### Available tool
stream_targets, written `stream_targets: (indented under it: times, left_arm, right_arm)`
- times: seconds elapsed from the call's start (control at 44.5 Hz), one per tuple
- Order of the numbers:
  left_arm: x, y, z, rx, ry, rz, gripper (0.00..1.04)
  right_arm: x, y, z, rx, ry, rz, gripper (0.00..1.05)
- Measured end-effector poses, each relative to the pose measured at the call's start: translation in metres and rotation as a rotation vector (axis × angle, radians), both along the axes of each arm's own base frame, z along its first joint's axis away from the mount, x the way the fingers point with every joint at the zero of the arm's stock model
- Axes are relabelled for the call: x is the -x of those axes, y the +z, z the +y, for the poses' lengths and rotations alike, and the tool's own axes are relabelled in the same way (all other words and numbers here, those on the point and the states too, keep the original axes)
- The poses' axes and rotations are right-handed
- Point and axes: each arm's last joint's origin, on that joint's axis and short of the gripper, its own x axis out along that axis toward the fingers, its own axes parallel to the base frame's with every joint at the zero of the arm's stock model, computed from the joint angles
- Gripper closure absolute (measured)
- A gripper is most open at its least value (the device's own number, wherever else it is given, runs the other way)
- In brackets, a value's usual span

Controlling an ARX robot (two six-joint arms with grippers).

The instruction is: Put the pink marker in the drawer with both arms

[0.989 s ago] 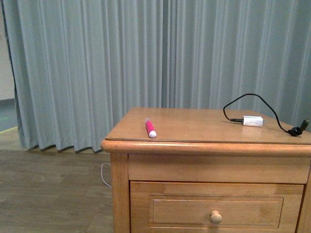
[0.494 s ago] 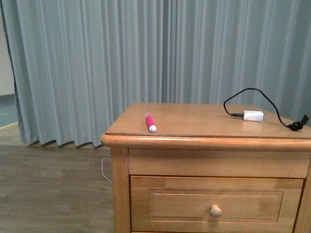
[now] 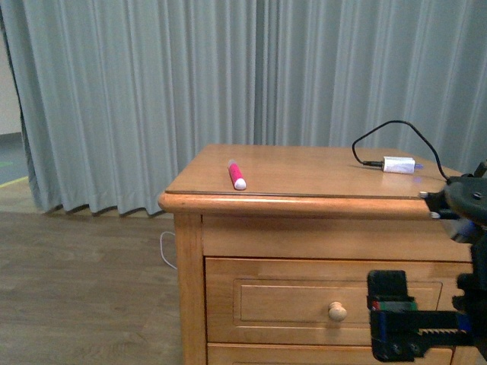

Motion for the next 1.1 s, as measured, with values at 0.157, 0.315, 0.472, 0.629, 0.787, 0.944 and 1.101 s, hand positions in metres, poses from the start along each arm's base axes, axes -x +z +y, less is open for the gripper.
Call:
stream_targets:
  times: [0.157,0.315,0.472,0.629,0.787,0.944,1.101]
  left_arm:
    - [0.0,0.0,0.0,0.0,0.0,0.0,0.06]
    - [0.0,0.0,0.0,0.0,0.0,0.0,0.06]
    - [0.0,0.0,0.0,0.0,0.0,0.0,0.06]
    - [0.0,0.0,0.0,0.0,0.0,0.0,0.06]
    - [0.0,0.0,0.0,0.0,0.0,0.0,0.06]
    - [0.0,0.0,0.0,0.0,0.0,0.0,0.06]
    - [0.0,0.0,0.0,0.0,0.0,0.0,0.06]
  right_arm:
    - [-0.033,-0.015,0.015,0.031,0.005,-0.01,0.08]
    - [-0.057,-0.029,0.025,0.037,0.009,-0.014,0.08]
    - [-0.081,-0.048,0.032,0.036,0.009,-0.02,0.08]
    - [-0.1,-0.067,0.037,0.048,0.011,-0.022,0.08]
    - [-0.116,-0.078,0.039,0.073,0.015,-0.033,0.08]
    - [-0.122,-0.089,0.037,0.095,0.009,-0.021,0.08]
    - [-0.125,-0.1,0.035,0.11,0.004,0.001,0.08]
